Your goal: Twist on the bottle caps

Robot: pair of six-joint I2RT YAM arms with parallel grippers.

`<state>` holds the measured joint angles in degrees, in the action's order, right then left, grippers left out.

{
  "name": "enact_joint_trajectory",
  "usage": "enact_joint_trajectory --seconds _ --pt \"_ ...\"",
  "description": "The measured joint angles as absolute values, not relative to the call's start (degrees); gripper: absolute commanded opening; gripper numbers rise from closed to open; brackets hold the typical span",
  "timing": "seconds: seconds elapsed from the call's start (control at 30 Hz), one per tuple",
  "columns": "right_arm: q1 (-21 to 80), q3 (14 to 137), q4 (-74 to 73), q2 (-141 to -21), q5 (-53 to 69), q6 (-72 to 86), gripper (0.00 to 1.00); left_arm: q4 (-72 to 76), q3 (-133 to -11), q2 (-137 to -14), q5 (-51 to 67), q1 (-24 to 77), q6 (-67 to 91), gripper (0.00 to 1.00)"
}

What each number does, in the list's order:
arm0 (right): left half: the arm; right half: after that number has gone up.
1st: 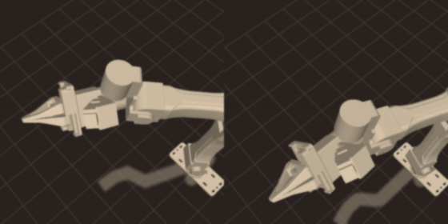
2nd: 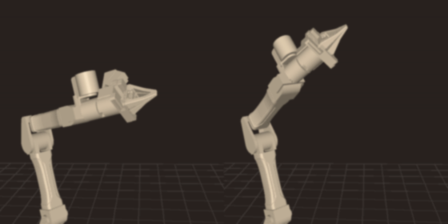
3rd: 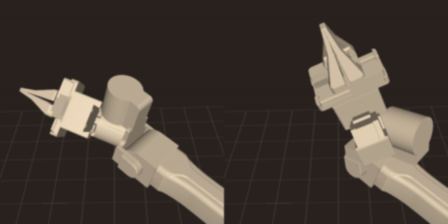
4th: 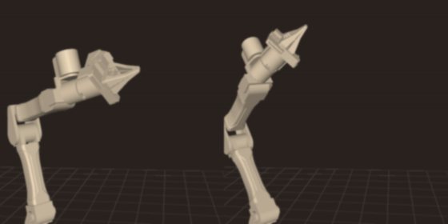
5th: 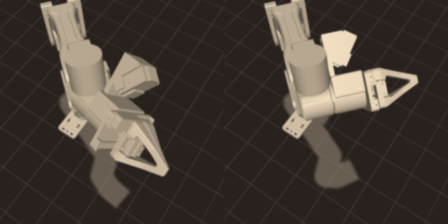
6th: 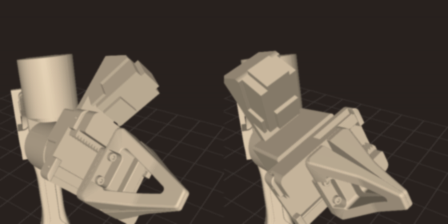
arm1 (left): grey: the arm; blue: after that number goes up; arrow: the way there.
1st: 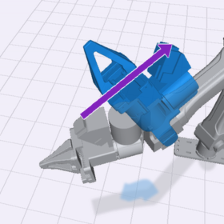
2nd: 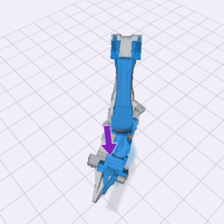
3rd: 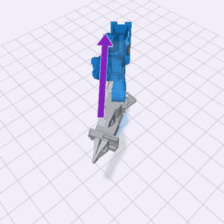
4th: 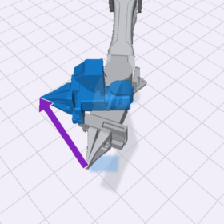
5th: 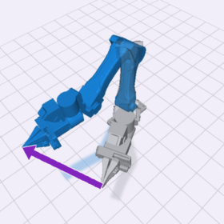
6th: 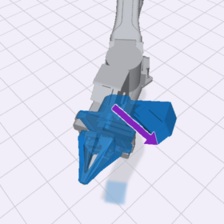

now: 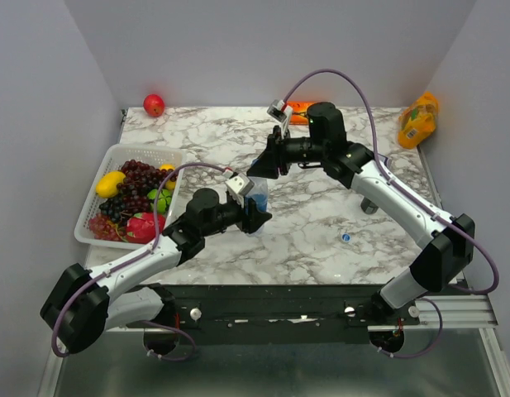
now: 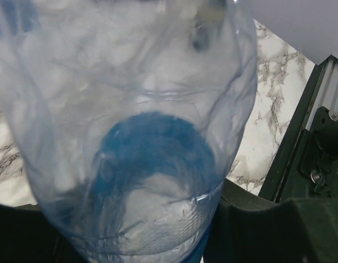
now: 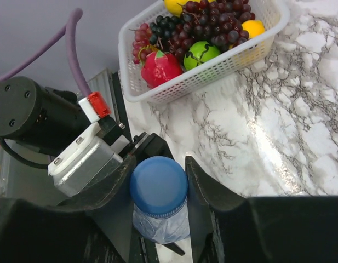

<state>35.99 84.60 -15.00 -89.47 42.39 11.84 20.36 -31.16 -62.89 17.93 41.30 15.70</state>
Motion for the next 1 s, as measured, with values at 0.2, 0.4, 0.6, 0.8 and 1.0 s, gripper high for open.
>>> enact_joint_trajectory --seconds 0.2,0.4,0.6,0.8,1.0 --pt "35.0 84.6 -18.0 -86.7 39.3 6.2 0.0 16.5 -33.5 -63.6 16.2 40.9 14.6 0.99" --pt "24.0 82.5 -24.3 -76.8 34.0 -1.3 0.0 0.7 -42.1 -64.2 5.1 36.9 13.3 0.99" --pt "13.5 80.7 -24.2 -74.2 32.2 -7.6 0.0 -14.1 -51.3 -69.5 -5.3 25.0 19.5 0.99" --pt "9.3 80.6 -21.6 -82.7 32.6 -11.3 0.01 -18.9 -57.0 -71.8 -10.3 23.7 17.1 0.99" --pt "4.7 80.5 -18.2 -89.2 32.6 -12.8 0.01 -19.6 -68.2 -81.4 -15.7 23.7 11.7 0.99"
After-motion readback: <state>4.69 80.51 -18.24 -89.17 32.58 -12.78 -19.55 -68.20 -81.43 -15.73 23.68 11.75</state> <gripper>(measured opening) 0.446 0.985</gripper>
